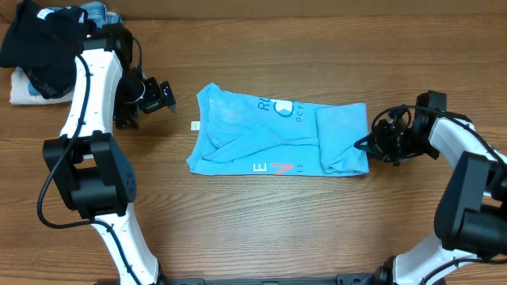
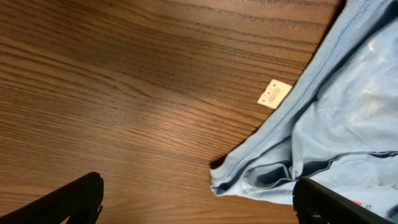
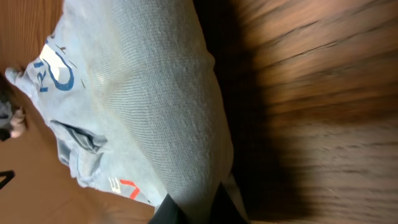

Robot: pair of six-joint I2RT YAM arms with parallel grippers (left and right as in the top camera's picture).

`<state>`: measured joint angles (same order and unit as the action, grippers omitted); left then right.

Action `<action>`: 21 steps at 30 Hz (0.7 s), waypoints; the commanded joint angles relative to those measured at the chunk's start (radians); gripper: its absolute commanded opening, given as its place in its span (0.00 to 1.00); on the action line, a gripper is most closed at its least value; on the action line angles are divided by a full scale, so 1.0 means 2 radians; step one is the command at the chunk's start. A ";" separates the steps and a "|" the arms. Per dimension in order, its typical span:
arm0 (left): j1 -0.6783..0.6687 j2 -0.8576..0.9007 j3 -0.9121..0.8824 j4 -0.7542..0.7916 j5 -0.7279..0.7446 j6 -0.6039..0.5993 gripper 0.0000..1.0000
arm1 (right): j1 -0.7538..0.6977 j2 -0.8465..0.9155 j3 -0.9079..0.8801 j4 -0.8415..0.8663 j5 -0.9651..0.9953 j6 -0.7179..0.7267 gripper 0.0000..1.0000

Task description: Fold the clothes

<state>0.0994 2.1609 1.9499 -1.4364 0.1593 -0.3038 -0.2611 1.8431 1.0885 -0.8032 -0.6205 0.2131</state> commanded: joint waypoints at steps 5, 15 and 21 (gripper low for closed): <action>-0.025 -0.003 0.000 0.009 -0.005 0.010 1.00 | -0.001 -0.031 0.016 0.000 0.035 0.024 0.04; -0.071 -0.003 0.000 0.027 -0.005 0.010 1.00 | -0.001 -0.031 0.016 -0.017 0.062 0.023 0.04; -0.086 -0.002 -0.006 0.046 0.017 0.010 1.00 | -0.001 -0.031 0.016 -0.019 0.062 0.023 0.04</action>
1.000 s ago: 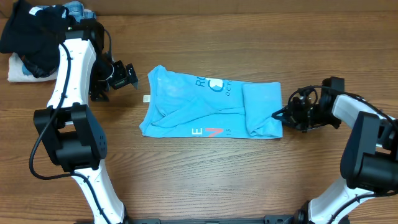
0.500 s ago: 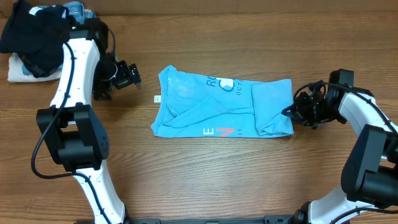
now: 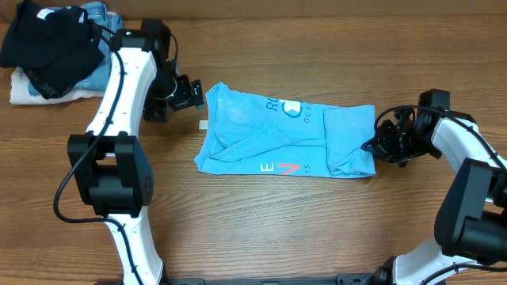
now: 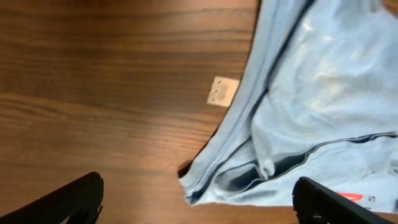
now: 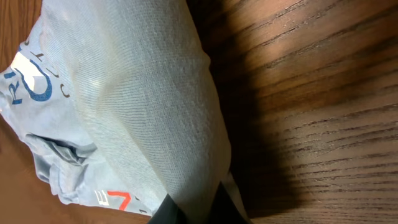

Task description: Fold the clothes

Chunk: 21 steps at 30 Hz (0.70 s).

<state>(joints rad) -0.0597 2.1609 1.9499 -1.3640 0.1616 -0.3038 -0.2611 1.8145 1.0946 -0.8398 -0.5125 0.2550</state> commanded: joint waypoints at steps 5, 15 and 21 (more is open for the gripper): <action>-0.010 0.009 -0.038 0.044 0.051 0.010 1.00 | -0.001 -0.017 0.013 -0.003 0.008 0.002 0.04; -0.010 0.014 -0.078 0.089 0.094 0.034 1.00 | -0.001 -0.017 0.013 -0.002 0.008 0.002 0.04; -0.010 0.014 -0.083 0.094 0.093 0.035 1.00 | -0.001 -0.017 0.013 -0.002 0.018 0.006 0.04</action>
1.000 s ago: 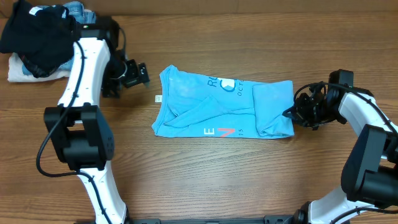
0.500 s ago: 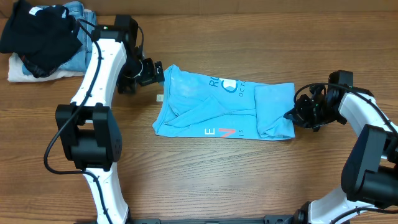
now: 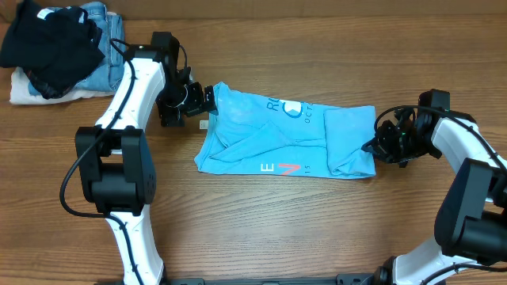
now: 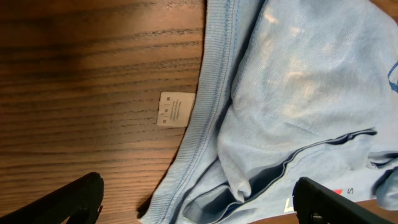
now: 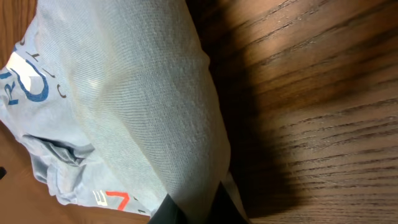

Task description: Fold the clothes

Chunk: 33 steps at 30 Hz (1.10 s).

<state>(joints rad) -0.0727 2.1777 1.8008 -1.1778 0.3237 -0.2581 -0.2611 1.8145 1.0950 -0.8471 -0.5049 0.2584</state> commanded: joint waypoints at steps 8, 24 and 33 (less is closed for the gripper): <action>-0.003 0.005 -0.021 0.004 0.006 0.013 1.00 | 0.052 -0.045 0.015 0.002 0.145 0.059 0.04; -0.003 0.005 -0.025 0.002 0.001 0.013 1.00 | 0.223 -0.072 0.038 -0.013 0.288 0.119 0.04; -0.003 0.005 -0.025 0.002 0.001 0.013 1.00 | 0.287 -0.072 0.038 0.014 0.288 0.133 0.04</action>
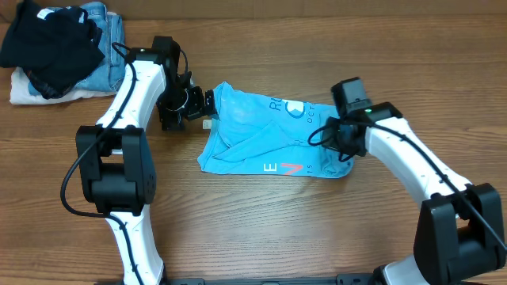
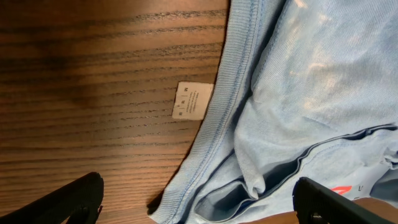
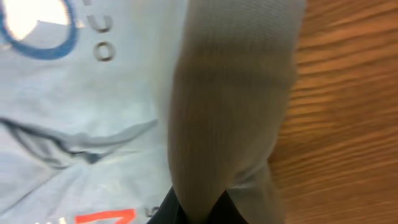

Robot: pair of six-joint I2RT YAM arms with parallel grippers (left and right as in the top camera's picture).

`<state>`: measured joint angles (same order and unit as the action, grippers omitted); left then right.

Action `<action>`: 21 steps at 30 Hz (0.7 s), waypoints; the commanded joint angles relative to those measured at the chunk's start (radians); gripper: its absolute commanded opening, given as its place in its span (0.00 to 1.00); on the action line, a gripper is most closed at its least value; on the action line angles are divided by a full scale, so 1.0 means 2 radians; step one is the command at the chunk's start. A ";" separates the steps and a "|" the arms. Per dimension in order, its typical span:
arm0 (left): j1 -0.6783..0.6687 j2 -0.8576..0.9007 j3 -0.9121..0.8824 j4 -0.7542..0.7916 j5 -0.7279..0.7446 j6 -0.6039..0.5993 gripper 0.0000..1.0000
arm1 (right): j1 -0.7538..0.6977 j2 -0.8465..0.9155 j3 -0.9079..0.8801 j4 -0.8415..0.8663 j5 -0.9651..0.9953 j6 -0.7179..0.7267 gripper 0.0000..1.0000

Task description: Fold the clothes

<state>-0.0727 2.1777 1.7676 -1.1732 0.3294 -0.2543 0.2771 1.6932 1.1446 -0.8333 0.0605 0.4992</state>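
A light blue T-shirt (image 1: 261,134) with printed letters lies partly folded at the table's middle. My right gripper (image 1: 342,144) is shut on the shirt's right end (image 3: 230,93), holding that fold raised over the shirt's right part; only the finger bases show in the right wrist view (image 3: 198,210). My left gripper (image 1: 204,104) stands open at the shirt's left edge, its dark fingertips (image 2: 68,199) spread either side of the ribbed hem (image 2: 217,130). A small white tag (image 2: 193,101) lies on the wood beside that hem.
A pile of dark and denim clothes (image 1: 51,43) on a white cloth sits at the back left corner. Bare wooden table (image 1: 261,229) runs along the front and to the right of the shirt.
My right gripper has moved left with the shirt's right end, from beyond the right edge to above the shirt's right part, so the shirt now lies shorter. The left gripper barely shifted.
My left gripper was open on bare wood left of the shirt while the right was shut on the shirt's right end. The left then stood nearer, then at the left hem by the tag. Now the right end is carried inward over the shirt.
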 commanded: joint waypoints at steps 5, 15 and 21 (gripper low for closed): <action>-0.003 0.005 -0.009 -0.001 -0.002 0.011 1.00 | 0.042 -0.011 0.013 0.023 0.010 0.013 0.04; -0.003 0.005 -0.009 -0.001 -0.001 0.011 1.00 | 0.075 0.013 0.012 0.031 0.001 0.039 0.08; -0.003 0.005 -0.009 -0.002 -0.001 0.011 1.00 | 0.075 0.030 0.010 0.054 -0.045 0.039 0.07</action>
<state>-0.0727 2.1777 1.7676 -1.1770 0.3294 -0.2543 0.4213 1.7390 1.1446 -0.7406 0.0277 0.5617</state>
